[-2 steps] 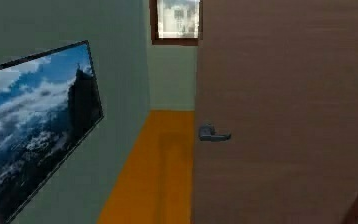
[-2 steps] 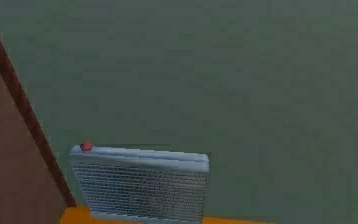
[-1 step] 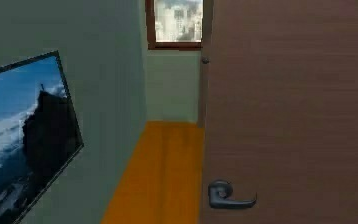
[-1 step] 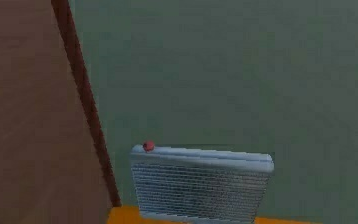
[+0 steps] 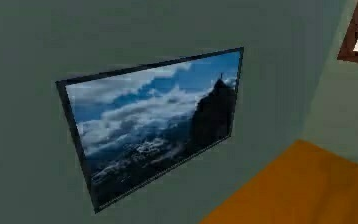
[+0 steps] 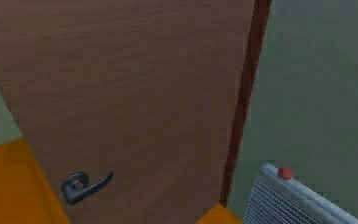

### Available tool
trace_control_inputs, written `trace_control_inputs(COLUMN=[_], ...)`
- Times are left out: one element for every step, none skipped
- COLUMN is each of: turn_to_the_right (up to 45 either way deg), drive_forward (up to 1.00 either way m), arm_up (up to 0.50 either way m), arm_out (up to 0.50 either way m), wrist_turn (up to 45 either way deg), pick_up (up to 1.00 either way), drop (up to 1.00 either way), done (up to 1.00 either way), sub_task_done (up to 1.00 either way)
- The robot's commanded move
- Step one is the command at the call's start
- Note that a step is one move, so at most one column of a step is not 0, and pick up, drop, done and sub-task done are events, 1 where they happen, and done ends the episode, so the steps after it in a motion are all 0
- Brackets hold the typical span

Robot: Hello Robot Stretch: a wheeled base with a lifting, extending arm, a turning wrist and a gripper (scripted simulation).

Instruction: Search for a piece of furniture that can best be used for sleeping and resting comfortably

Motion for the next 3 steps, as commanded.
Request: trace_control_inputs(turn_to_the_right=[-45.0, -36.0, -3.0], drive_forward=[0.0, 0.0, 0.0], arm_up=[0.0, 0.0, 0.0], arm_out=[0.0, 0.0, 0.0], wrist_turn=[0.0, 0.0, 0.0], pick_up=[0.0, 0.0, 0.0], drop=[0.0, 0.0, 0.0], done=[0.0, 0.0, 0.0], sub_task_done=[0.0, 0.0, 0.0])
